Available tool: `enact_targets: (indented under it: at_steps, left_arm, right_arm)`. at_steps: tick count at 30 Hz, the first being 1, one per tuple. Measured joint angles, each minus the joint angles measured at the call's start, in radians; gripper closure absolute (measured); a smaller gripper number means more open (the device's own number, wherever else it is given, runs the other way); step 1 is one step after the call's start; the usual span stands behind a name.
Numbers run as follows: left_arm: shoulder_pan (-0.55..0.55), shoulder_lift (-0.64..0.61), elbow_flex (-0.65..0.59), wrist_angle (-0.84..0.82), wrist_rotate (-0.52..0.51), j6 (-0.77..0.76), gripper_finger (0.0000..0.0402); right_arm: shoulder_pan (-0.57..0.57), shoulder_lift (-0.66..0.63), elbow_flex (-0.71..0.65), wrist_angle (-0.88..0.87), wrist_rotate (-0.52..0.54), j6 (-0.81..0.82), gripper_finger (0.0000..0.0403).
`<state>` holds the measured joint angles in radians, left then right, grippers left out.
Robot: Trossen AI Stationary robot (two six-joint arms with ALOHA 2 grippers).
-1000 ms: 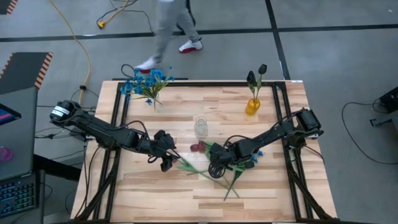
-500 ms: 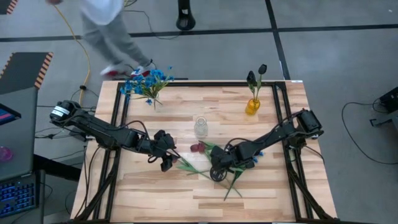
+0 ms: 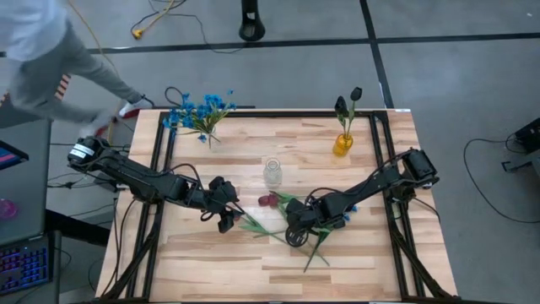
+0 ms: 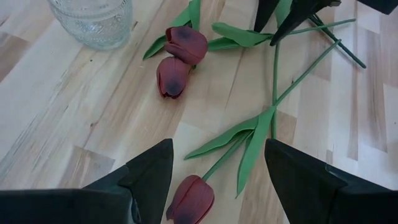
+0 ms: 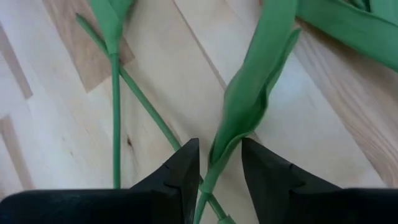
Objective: Sort flowers into vase by color
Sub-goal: Put the red flower into the bottom transparent vase
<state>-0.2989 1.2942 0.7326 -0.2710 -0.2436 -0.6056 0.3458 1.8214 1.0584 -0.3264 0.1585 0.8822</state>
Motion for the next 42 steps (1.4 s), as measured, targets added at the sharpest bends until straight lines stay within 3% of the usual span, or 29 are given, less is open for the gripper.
enact_targets:
  at_steps: [7,18,26,30,36,42]
  left_arm:
    - [0.000,0.000,0.000,-0.001,0.000,0.000,0.0160]
    - [0.000,-0.001,0.001,0.008,-0.003,0.000,0.0160]
    - [0.000,-0.001,0.001,0.009,-0.005,0.000,0.0160]
    - [0.000,-0.001,0.001,0.011,-0.006,-0.003,0.0160]
    - [0.000,-0.001,0.001,0.061,-0.050,-0.008,0.0160]
    - [0.000,-0.001,0.000,0.103,-0.060,-0.008,0.0160]
  right_arm:
    - [0.000,0.059,0.007,0.018,-0.009,0.000,0.0282]
    - [0.000,0.010,0.004,0.033,0.020,-0.028,0.0364]
    - [0.000,-0.111,0.005,0.042,0.024,-0.103,0.0349]
    - [-0.001,-0.188,0.005,0.046,0.034,-0.178,0.0353]
    - [-0.016,-0.321,0.005,0.099,0.182,-0.372,0.0358]
    - [-0.072,-0.399,0.006,0.307,0.236,-0.666,0.0358]
